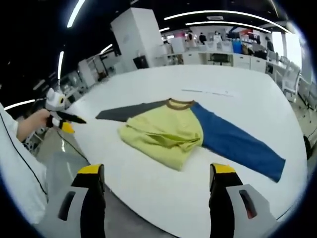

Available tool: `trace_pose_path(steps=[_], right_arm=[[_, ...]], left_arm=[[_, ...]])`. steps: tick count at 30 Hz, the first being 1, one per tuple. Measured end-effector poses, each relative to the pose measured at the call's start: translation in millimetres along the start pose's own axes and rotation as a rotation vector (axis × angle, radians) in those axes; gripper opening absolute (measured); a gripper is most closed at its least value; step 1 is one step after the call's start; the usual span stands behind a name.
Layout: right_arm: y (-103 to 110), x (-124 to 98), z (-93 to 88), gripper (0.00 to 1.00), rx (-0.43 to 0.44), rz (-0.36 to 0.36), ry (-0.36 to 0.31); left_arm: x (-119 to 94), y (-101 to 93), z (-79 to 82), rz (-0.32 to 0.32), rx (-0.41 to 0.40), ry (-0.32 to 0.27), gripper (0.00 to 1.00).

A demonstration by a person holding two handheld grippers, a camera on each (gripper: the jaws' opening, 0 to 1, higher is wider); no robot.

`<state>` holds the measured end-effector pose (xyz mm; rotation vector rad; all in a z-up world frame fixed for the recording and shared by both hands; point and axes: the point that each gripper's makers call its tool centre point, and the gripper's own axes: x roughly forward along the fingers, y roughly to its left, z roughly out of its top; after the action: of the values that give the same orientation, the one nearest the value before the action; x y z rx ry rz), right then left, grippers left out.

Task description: Fold the garment on the visible template until the final outline fits inside the template.

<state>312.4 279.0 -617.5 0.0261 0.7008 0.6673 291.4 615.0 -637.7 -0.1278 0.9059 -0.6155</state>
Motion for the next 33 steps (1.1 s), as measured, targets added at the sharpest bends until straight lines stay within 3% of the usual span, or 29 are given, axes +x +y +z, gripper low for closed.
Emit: trace_pose_path(steps=[7,12,23,33], right_arm=[[8.1,-14.3,-3.2,0.95,0.049,0.027,-0.048],[5.9,-21.9,-7.2,1.0,0.027,-0.007,-0.04],[29.2,-34.0,-8.8,1.0,0.006,0.083,-0.026],[25.7,-35.1,-10.6,1.0,0.012,0.068,-0.023]], left_arm=[[-10.9,-1.9,-6.6,0.015,-0.022,-0.007,0.8],[-17.4,-1.6,-3.9,0.028,-0.032,-0.032,0.83],[-31.4,-8.1,-9.6,0.027,-0.018,-0.025,0.82],[-31.5,-10.3,-11.5,0.044,-0.007,-0.01,0.98]])
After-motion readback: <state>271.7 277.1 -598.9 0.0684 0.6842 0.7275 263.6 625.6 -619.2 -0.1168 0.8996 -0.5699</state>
